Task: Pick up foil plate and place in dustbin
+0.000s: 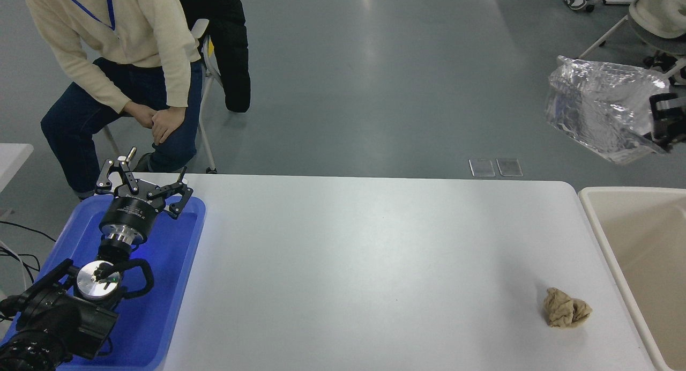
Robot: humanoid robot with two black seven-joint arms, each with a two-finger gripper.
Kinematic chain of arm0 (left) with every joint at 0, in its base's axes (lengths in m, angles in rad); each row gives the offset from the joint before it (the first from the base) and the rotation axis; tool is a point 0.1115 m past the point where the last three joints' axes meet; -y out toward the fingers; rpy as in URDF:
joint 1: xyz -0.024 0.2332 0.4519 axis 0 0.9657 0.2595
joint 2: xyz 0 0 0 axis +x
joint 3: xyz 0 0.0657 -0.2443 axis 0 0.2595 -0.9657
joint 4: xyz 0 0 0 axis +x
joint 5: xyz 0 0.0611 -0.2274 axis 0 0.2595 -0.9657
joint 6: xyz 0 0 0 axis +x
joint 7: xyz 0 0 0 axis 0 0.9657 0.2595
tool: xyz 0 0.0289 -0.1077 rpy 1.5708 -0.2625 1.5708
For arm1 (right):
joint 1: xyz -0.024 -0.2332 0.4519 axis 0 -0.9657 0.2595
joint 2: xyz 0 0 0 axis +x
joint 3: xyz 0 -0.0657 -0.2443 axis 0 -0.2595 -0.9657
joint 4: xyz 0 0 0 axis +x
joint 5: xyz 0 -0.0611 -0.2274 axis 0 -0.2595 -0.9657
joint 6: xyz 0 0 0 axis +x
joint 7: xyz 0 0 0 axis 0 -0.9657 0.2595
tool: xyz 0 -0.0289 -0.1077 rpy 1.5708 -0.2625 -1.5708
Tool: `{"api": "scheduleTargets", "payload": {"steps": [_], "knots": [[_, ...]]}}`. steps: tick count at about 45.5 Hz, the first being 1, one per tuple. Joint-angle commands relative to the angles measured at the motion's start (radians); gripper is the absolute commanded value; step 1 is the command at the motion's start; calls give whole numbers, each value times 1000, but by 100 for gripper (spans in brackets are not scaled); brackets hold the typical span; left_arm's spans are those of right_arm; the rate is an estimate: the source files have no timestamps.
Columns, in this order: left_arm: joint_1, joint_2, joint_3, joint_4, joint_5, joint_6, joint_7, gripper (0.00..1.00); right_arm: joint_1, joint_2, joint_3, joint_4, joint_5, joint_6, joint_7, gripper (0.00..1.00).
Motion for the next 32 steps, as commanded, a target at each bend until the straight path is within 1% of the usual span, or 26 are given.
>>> {"api": "scheduleTargets", "payload": {"steps": [1,5,10,14,20,25,32], "knots": [[0,0,0,0,0,0,0,100,-37,-130,-191,-92,-1,1,0,0],[0,0,0,0,0,0,0,100,-161,-185,-208,-160,-1,-3,0,0],[0,0,0,0,0,0,0,100,-336,-217,-188,-284,2,-140,0,0],[0,0,0,0,0,0,0,100,-480,-253,-121,-370,4,-215,0,0],[0,0,0,0,0,0,0,100,-770,-268,69,-525,50,-243,-2,0],[0,0,0,0,0,0,0,100,-1052,-259,294,-673,99,-234,-6,0],[0,0,0,0,0,-1,0,100,-1368,-242,549,-854,96,-234,-9,0]]}}
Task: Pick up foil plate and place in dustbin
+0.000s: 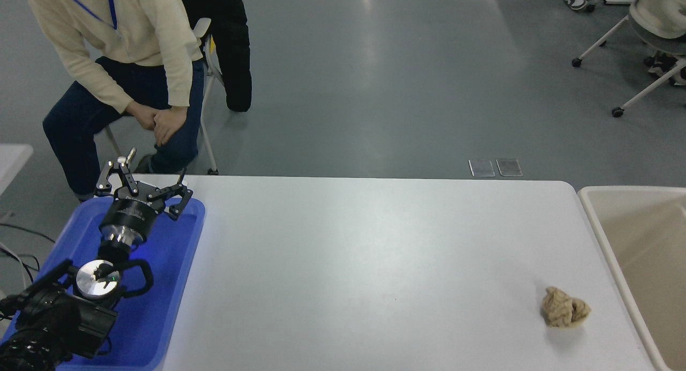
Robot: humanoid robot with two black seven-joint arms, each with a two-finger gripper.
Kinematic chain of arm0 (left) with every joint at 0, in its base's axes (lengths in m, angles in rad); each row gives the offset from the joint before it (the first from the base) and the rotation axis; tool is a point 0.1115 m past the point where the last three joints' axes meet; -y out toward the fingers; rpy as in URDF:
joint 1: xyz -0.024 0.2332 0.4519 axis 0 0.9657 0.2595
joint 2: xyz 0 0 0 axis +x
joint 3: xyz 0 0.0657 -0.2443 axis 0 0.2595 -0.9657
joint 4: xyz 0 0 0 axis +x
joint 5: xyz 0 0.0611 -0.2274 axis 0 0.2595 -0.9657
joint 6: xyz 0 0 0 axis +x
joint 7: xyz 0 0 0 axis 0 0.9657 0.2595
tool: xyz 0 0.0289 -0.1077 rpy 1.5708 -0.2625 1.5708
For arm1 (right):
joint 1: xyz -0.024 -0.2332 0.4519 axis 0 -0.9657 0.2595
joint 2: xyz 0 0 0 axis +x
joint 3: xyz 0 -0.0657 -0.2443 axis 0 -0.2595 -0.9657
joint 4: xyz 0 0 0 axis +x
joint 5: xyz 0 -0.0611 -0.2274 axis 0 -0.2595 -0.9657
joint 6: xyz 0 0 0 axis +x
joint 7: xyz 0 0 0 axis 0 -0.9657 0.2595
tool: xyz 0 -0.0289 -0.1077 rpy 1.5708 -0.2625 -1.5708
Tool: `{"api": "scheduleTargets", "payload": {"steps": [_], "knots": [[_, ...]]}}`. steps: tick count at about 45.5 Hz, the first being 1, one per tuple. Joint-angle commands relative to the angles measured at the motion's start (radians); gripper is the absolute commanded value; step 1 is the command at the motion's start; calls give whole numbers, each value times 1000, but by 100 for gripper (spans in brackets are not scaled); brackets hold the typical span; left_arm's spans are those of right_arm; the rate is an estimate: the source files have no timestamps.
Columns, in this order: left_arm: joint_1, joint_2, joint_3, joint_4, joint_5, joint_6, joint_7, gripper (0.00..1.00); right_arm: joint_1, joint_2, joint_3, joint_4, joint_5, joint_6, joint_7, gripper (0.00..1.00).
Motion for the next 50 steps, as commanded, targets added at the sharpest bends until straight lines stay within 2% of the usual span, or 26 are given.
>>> {"api": "scheduleTargets", "payload": {"steps": [1,17,33,40,45,50], "knots": [[0,0,0,0,0,0,0,100,-540,16,388,-315,33,-25,-5,0],[0,0,0,0,0,0,0,100,-999,298,725,-785,38,-68,-5,0],[0,0,0,0,0,0,0,100,-1192,473,791,-836,39,-496,-8,0],[0,0,0,0,0,0,0,100,-1215,492,791,-836,46,-539,-8,2],[0,0,0,0,0,0,0,100,-1214,493,791,-834,47,-557,-6,25],[0,0,0,0,0,0,-2,100,-1200,493,791,-834,53,-666,-6,81]]}}
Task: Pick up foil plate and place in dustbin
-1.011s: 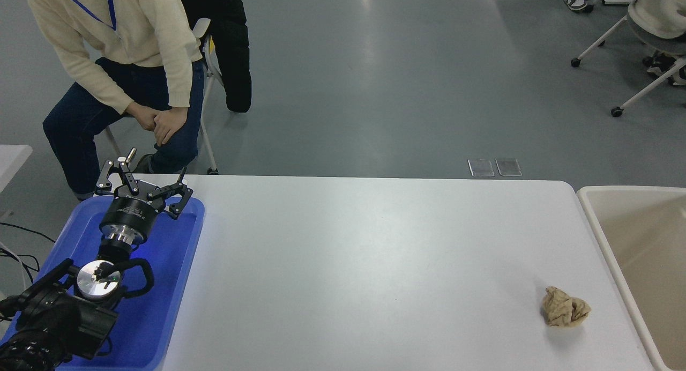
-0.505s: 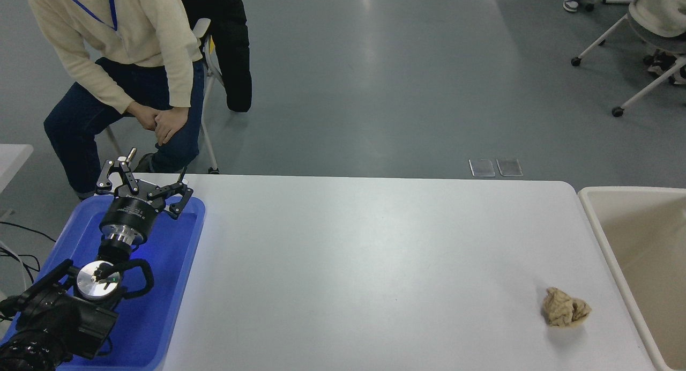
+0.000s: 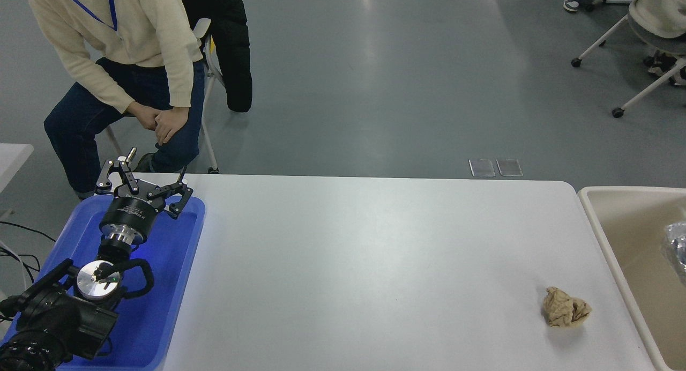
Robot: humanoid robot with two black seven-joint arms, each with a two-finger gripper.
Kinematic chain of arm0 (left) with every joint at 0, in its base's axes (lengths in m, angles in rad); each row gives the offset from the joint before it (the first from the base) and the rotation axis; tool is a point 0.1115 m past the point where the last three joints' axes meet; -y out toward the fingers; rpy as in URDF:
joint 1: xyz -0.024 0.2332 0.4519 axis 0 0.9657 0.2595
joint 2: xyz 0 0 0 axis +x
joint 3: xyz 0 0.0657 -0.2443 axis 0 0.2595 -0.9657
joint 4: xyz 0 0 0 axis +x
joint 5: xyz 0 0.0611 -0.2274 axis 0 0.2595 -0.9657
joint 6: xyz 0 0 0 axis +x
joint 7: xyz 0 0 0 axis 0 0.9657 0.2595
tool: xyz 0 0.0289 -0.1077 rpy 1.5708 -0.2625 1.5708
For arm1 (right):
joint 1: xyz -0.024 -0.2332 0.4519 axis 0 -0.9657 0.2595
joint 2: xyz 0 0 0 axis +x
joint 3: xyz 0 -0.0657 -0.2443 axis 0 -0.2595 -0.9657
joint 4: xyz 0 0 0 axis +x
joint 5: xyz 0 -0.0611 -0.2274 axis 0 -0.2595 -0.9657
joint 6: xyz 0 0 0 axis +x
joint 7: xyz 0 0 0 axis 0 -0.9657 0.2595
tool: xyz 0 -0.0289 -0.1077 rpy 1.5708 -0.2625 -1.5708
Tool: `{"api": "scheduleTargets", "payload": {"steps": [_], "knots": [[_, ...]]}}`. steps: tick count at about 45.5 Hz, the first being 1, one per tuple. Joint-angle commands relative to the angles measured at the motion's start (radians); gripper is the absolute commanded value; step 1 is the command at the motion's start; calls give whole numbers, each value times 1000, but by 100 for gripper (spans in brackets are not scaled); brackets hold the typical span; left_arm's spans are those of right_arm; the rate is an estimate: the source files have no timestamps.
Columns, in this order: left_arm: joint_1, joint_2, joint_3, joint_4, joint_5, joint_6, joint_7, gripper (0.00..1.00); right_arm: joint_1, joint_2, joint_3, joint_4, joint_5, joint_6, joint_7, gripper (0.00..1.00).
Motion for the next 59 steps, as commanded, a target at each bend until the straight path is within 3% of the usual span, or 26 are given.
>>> {"api": "scheduleTargets", "payload": {"steps": [1,5,25,36,49,59], "knots": [[0,0,0,0,0,0,0,100,-13,24,11,-11,8,-188,2,89],[0,0,0,0,0,0,-1,100,-12,24,9,-5,8,-273,2,97],[0,0,0,0,0,0,-1,100,4,22,22,15,10,-279,2,99],[0,0,0,0,0,0,-1,100,70,-25,26,165,0,-282,2,99],[0,0,0,0,0,-1,0,100,339,-326,12,706,-99,-284,4,100],[0,0,0,0,1,-1,0,100,614,-496,-119,1111,-314,-255,4,100]]}}
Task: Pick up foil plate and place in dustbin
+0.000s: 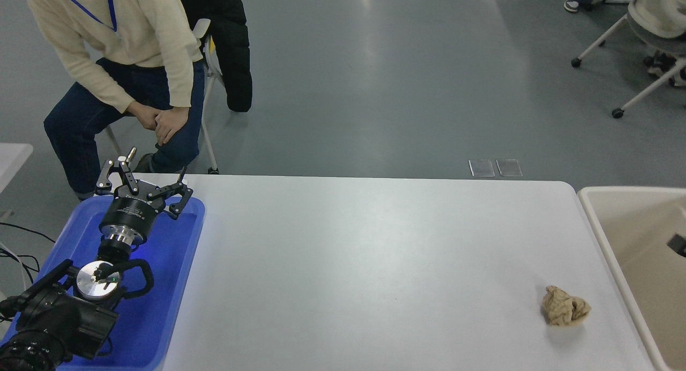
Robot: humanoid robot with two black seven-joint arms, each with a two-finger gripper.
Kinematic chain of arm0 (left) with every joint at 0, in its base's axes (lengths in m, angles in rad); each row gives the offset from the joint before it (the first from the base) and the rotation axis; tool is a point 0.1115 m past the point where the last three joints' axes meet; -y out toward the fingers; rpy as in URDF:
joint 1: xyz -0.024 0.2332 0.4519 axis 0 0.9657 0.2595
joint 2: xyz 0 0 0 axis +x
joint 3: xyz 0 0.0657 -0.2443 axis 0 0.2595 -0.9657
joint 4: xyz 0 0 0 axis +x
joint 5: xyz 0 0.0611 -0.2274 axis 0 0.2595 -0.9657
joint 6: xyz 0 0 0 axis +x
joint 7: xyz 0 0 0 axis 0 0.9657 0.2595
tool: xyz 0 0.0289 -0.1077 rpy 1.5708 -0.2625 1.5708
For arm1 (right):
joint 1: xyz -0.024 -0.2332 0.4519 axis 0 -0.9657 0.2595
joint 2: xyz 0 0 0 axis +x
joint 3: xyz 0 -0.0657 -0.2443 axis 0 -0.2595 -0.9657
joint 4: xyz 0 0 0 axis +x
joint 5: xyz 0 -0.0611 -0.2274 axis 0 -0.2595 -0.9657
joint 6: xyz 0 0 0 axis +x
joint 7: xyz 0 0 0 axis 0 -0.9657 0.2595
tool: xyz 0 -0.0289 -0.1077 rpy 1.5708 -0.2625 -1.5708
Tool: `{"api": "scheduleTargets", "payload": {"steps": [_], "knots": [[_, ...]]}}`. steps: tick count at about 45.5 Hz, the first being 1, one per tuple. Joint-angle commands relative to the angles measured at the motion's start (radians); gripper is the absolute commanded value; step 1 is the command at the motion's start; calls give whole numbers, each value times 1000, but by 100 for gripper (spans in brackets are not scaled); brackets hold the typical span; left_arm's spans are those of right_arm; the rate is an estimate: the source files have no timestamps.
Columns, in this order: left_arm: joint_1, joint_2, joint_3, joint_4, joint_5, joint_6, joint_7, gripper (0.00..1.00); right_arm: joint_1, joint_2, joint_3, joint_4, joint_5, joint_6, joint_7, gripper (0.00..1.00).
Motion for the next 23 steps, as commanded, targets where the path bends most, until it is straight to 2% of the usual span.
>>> {"api": "scheduleTargets", "payload": {"steps": [1,6,11,23], "knots": [[0,0,0,0,2,-1,0,100,302,-197,-135,451,-200,24,0,100],[0,0,0,0,2,-1,0,100,461,-185,-285,531,-216,45,2,100],[0,0,0,0,2,-1,0,100,546,-96,-421,517,-209,88,2,100],[0,0,0,0,2,-1,0,100,647,-42,-480,540,-160,171,0,100]]}}
